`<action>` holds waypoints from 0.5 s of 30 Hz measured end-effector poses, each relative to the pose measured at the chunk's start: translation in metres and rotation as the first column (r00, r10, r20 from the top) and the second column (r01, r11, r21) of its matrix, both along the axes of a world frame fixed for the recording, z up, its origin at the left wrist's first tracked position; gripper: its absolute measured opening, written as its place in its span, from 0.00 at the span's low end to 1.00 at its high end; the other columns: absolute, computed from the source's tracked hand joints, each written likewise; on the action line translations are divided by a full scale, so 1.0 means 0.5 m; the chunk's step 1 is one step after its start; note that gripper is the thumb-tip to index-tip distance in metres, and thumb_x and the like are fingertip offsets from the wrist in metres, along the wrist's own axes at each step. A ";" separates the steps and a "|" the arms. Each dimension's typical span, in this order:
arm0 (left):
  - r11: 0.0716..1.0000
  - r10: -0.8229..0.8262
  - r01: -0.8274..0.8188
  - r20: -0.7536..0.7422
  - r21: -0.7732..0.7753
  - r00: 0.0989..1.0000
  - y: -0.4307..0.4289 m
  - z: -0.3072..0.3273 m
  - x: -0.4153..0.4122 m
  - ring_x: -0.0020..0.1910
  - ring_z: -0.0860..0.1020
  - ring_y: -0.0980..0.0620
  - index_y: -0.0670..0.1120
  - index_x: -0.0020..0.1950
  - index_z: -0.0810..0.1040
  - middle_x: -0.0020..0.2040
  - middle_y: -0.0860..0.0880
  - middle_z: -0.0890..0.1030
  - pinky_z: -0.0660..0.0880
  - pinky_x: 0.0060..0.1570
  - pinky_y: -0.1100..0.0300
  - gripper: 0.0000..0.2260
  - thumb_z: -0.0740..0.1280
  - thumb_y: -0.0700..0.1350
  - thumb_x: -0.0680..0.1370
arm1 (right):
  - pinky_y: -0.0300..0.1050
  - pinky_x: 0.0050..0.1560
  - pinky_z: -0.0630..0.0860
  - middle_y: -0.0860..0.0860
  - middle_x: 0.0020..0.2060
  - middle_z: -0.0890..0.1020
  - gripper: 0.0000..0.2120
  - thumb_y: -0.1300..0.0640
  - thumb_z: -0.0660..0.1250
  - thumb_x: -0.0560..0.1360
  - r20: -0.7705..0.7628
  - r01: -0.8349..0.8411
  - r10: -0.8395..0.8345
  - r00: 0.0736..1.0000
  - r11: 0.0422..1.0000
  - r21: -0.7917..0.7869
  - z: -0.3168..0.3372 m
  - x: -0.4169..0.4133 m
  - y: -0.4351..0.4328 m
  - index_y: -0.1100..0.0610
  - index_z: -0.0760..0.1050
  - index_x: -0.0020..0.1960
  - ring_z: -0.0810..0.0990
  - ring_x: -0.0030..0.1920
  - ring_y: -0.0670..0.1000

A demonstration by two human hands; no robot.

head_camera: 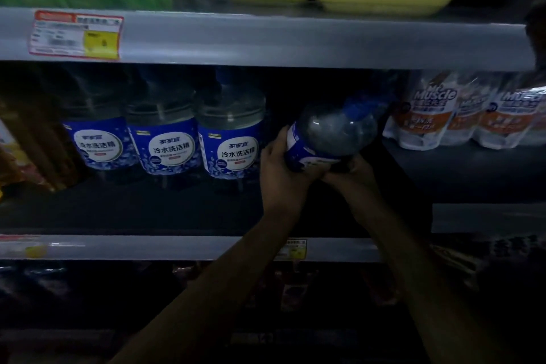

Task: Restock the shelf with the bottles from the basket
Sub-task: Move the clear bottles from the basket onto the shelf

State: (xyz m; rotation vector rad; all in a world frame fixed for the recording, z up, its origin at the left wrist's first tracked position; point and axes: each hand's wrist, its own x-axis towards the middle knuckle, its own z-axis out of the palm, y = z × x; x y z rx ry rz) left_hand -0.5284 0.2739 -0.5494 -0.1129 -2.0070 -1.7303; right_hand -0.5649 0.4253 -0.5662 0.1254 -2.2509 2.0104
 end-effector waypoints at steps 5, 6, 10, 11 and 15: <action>0.991 0.025 -0.030 0.035 0.128 0.999 0.023 -0.012 -0.027 0.58 0.83 0.59 0.54 0.72 0.74 0.62 0.54 0.83 0.83 0.57 0.54 0.37 0.84 0.54 0.67 | 0.47 0.55 0.81 0.49 0.50 0.84 0.18 0.65 0.74 0.74 -0.087 0.010 -0.011 0.996 1.000 -0.013 -0.003 -0.040 -0.018 0.57 0.77 0.62 0.83 0.48 0.44; 0.984 0.033 -0.043 0.063 0.171 0.998 0.027 -0.015 -0.031 0.57 0.83 0.59 0.53 0.72 0.75 0.61 0.55 0.84 0.83 0.57 0.54 0.35 0.84 0.55 0.67 | 0.45 0.55 0.81 0.49 0.50 0.84 0.18 0.65 0.74 0.74 -0.101 0.011 -0.013 0.995 1.000 -0.021 -0.005 -0.048 -0.023 0.56 0.77 0.62 0.83 0.47 0.43; 0.974 0.113 -0.135 0.130 0.180 0.985 0.031 -0.027 -0.047 0.57 0.83 0.60 0.52 0.71 0.76 0.60 0.55 0.85 0.82 0.59 0.54 0.31 0.80 0.58 0.71 | 0.45 0.55 0.81 0.46 0.49 0.85 0.18 0.67 0.74 0.73 -0.123 0.055 -0.056 0.991 0.998 -0.011 -0.011 -0.070 -0.040 0.54 0.79 0.60 0.82 0.46 0.41; 0.975 0.119 -0.142 0.136 0.172 0.984 0.029 -0.028 -0.051 0.57 0.82 0.60 0.52 0.72 0.76 0.60 0.55 0.85 0.81 0.60 0.54 0.31 0.79 0.57 0.72 | 0.46 0.55 0.81 0.46 0.49 0.85 0.19 0.68 0.74 0.73 -0.125 0.050 -0.049 0.991 0.999 0.002 -0.013 -0.072 -0.043 0.54 0.79 0.60 0.83 0.47 0.41; 0.982 0.126 -0.143 0.139 0.124 0.982 0.022 -0.036 -0.066 0.60 0.82 0.56 0.50 0.74 0.75 0.62 0.52 0.84 0.80 0.62 0.52 0.29 0.78 0.54 0.75 | 0.48 0.57 0.80 0.45 0.49 0.83 0.20 0.67 0.73 0.73 -0.163 0.086 -0.064 0.984 0.988 0.131 -0.029 -0.083 -0.054 0.52 0.79 0.62 0.81 0.48 0.42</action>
